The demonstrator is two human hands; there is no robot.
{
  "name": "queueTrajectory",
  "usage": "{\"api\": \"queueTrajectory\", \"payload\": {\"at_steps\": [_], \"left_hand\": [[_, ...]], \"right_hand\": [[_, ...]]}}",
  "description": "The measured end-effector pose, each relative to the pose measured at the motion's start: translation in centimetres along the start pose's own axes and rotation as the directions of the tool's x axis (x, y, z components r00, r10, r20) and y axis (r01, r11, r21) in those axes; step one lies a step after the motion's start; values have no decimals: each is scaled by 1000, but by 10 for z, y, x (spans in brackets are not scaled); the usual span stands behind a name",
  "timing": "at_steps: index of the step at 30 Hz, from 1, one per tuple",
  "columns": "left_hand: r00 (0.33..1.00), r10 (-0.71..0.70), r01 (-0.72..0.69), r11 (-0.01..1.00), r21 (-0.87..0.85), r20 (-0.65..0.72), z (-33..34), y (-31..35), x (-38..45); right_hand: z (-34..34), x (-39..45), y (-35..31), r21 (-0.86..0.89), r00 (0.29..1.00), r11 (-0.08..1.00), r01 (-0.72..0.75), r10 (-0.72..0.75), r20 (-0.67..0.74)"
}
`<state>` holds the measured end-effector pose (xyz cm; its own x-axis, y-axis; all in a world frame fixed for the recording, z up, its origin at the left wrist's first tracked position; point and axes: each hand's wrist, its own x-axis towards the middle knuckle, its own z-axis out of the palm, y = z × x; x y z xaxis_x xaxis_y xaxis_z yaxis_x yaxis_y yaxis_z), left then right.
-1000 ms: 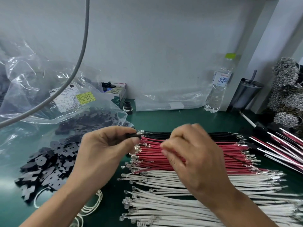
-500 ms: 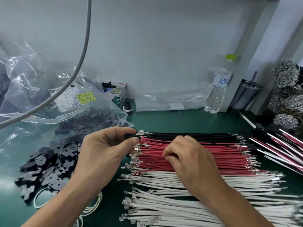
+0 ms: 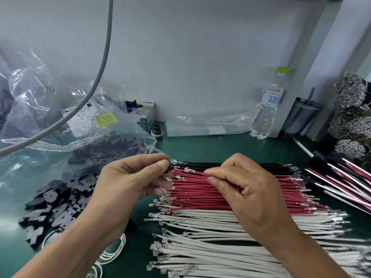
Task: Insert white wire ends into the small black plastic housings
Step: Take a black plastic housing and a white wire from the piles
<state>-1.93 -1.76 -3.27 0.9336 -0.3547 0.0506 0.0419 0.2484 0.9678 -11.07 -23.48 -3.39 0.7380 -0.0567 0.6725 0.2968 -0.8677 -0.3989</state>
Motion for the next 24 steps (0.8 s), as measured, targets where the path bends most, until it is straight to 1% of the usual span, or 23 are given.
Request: {"api": "queueTrajectory", "payload": {"at_steps": [2, 5, 8, 14, 22, 24], "left_hand": [[1000, -13, 13, 1000, -6, 11, 0, 0, 0], [1000, -18, 18, 1000, 0, 4, 1, -1, 1], [1000, -29, 29, 1000, -8, 10, 1, 0, 0], [989, -88, 95, 994, -53, 121, 5, 1, -2], [975, -137, 157, 981, -112, 174, 5, 1, -1], [975, -135, 157, 981, -116, 176, 4, 1, -2]], "right_hand": [[-1, -2, -1, 11, 1000, 1000, -5, 5, -11], [1, -4, 1, -18, 999, 999, -51, 50, -13], [1, -5, 2, 33, 997, 997, -75, 76, -29], [3, -4, -10, 105, 997, 994, 15, -7, -74], [3, -5, -13, 117, 996, 993, 6, 5, -91], [2, -4, -13, 97, 996, 995, 24, -15, -83]]}}
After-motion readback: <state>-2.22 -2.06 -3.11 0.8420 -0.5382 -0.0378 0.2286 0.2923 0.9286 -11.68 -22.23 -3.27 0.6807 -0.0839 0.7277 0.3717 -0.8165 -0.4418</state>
